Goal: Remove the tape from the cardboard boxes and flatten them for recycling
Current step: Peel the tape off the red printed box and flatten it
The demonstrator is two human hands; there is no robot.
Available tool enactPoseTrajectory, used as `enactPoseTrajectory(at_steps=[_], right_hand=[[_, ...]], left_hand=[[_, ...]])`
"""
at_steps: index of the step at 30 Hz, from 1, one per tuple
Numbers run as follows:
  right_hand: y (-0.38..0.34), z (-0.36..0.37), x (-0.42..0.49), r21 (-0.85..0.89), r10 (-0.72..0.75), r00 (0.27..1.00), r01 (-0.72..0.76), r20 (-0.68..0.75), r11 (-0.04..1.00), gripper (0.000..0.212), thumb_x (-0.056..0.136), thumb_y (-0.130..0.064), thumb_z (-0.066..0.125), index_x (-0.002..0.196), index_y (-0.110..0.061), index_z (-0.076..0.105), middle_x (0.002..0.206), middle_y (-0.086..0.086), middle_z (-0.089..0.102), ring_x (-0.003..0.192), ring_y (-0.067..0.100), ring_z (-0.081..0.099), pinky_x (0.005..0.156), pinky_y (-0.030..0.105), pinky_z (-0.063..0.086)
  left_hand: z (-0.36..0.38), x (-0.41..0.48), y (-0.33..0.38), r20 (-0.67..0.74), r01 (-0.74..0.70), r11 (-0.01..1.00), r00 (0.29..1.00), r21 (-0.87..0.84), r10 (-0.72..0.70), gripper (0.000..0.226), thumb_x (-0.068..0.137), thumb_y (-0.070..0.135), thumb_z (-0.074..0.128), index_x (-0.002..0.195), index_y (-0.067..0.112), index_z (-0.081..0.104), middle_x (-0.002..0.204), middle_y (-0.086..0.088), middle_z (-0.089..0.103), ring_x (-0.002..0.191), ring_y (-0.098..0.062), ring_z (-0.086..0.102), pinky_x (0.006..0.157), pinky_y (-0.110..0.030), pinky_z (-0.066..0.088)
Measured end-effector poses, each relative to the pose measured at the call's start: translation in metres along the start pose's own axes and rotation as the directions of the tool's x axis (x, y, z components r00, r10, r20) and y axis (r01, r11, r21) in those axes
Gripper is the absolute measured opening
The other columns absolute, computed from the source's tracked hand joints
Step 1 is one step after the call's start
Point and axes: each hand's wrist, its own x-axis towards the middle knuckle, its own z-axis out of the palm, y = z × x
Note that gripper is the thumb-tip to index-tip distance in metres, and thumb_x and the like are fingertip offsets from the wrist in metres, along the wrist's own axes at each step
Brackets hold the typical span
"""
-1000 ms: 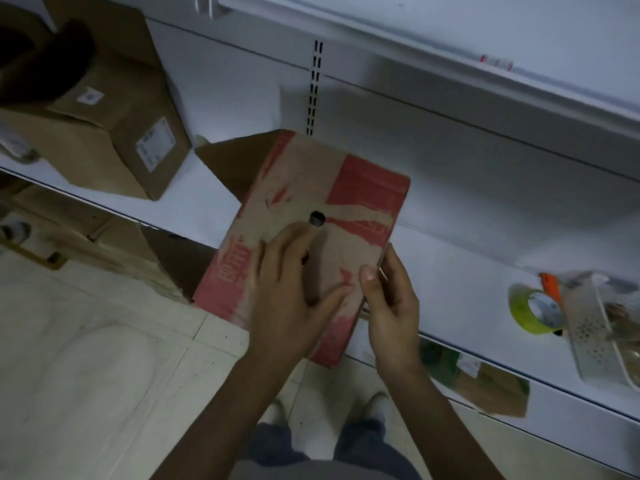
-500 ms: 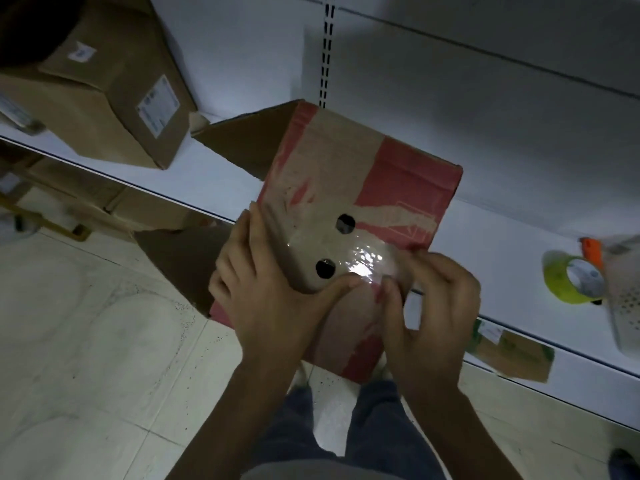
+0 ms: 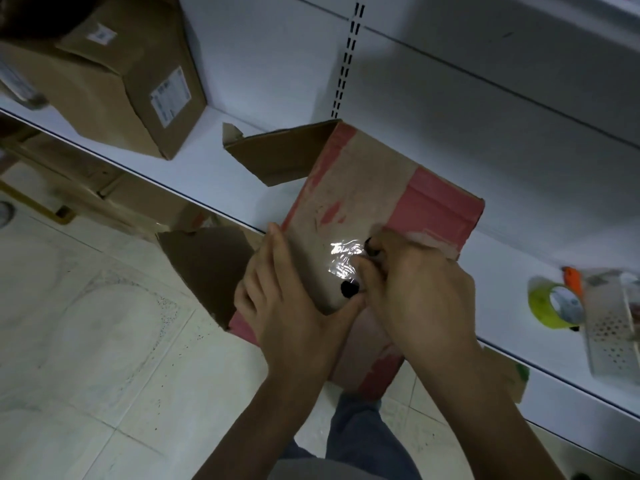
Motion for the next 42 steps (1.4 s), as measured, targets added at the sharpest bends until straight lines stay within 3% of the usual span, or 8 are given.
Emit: enactPoseTrajectory(at_steps=[10, 14, 20, 26, 30, 34, 38, 42], right_hand=[[0.006, 0.026, -0.008, 0.453, -0.135, 0.987, 0.161, -0.091, 0.877, 0.009, 0.084, -0.007, 0.065, 0.079, -0.014, 0.064, 0.075, -0.013, 0.052, 0.063, 0.004, 0.049, 0.055, 0.018, 0.040], [0.011, 0.019, -0.012, 0.905, 0.169, 0.985, -0.083, 0.013, 0.417, 0.009, 0.087, -0.017, 0.059, 0.080, -0.023, 0.057, 0.076, 0.001, 0.059, 0.064, 0.023, 0.055, 0.056, 0.032, 0.048], [0.039, 0.003, -0.006, 0.958, 0.303, 0.922, -0.174, 0.241, -0.229, 0.020, 0.085, -0.001, 0.044, 0.068, -0.011, 0.050, 0.061, 0.004, 0.049, 0.059, 0.017, 0.043, 0.059, 0.025, 0.042], [0.082, 0.013, -0.023, 0.909, 0.696, 0.593, -0.343, 0.406, -0.238, 0.031, 0.090, -0.005, 0.050, 0.062, -0.018, 0.047, 0.052, -0.004, 0.049, 0.047, 0.008, 0.045, 0.052, 0.021, 0.042], [0.111, 0.019, -0.024, 0.818, 0.697, 0.440, -0.196, 0.566, -0.540, 0.033, 0.095, -0.005, 0.042, 0.065, -0.018, 0.040, 0.041, -0.006, 0.040, 0.034, 0.006, 0.035, 0.043, 0.019, 0.034], [0.128, 0.028, -0.030, 0.857, 0.755, 0.418, -0.344, 0.506, -0.384, 0.031, 0.099, -0.023, 0.047, 0.069, -0.017, 0.045, 0.038, -0.006, 0.034, 0.035, 0.009, 0.030, 0.042, 0.018, 0.035], [0.105, 0.035, -0.036, 0.770, 0.589, 0.678, -0.622, 0.440, 0.142, 0.059, 0.069, -0.081, 0.042, 0.063, -0.022, 0.042, 0.051, -0.009, 0.039, 0.047, 0.008, 0.041, 0.058, 0.026, 0.043], [0.082, 0.040, -0.027, 0.819, 0.403, 0.828, -0.512, 0.389, 0.261, 0.037, 0.085, -0.057, 0.055, 0.070, -0.023, 0.049, 0.057, -0.015, 0.049, 0.051, 0.000, 0.046, 0.061, 0.020, 0.041]], left_hand=[[-0.003, 0.003, -0.021, 0.030, 0.023, 1.000, 0.999, 0.020, -0.024, 0.110, 0.063, 0.085, 0.044, 0.150, 0.023, 0.021, 0.153, -0.009, 0.030, 0.137, -0.029, 0.030, 0.109, -0.043, 0.020], [-0.007, 0.013, -0.028, 0.074, 0.018, 0.999, 0.997, 0.043, -0.021, 0.114, 0.060, 0.088, 0.043, 0.151, 0.025, 0.017, 0.156, -0.008, 0.024, 0.139, -0.030, 0.025, 0.110, -0.044, 0.018], [-0.006, 0.027, -0.022, 0.114, -0.048, 0.994, 0.993, 0.102, 0.036, 0.112, 0.062, 0.090, 0.039, 0.152, 0.025, 0.019, 0.158, -0.005, 0.021, 0.141, -0.031, 0.024, 0.112, -0.046, 0.017], [0.000, 0.037, -0.005, 0.151, -0.164, 0.978, 0.978, 0.127, 0.144, 0.111, 0.061, 0.087, 0.046, 0.150, 0.024, 0.026, 0.157, -0.006, 0.025, 0.141, -0.030, 0.025, 0.112, -0.047, 0.019], [0.007, 0.052, 0.010, 0.186, -0.274, 0.950, 0.952, 0.149, 0.245, 0.107, 0.061, 0.087, 0.046, 0.147, 0.023, 0.034, 0.155, -0.007, 0.030, 0.139, -0.031, 0.030, 0.110, -0.046, 0.022], [0.012, 0.075, 0.017, 0.225, -0.319, 0.937, 0.932, 0.140, 0.283, 0.101, 0.064, 0.086, 0.043, 0.144, 0.025, 0.037, 0.153, -0.009, 0.032, 0.137, -0.035, 0.030, 0.110, -0.050, 0.023], [0.012, 0.093, 0.024, 0.261, -0.448, 0.888, 0.873, 0.100, 0.412, 0.082, 0.071, 0.077, 0.048, 0.135, 0.025, 0.051, 0.148, -0.008, 0.041, 0.135, -0.032, 0.035, 0.109, -0.047, 0.024], [0.008, 0.087, 0.042, 0.320, -0.654, 0.748, 0.736, 0.109, 0.597, 0.066, 0.087, 0.065, 0.036, 0.122, 0.016, 0.062, 0.138, -0.010, 0.054, 0.129, -0.037, 0.044, 0.107, -0.053, 0.029]])
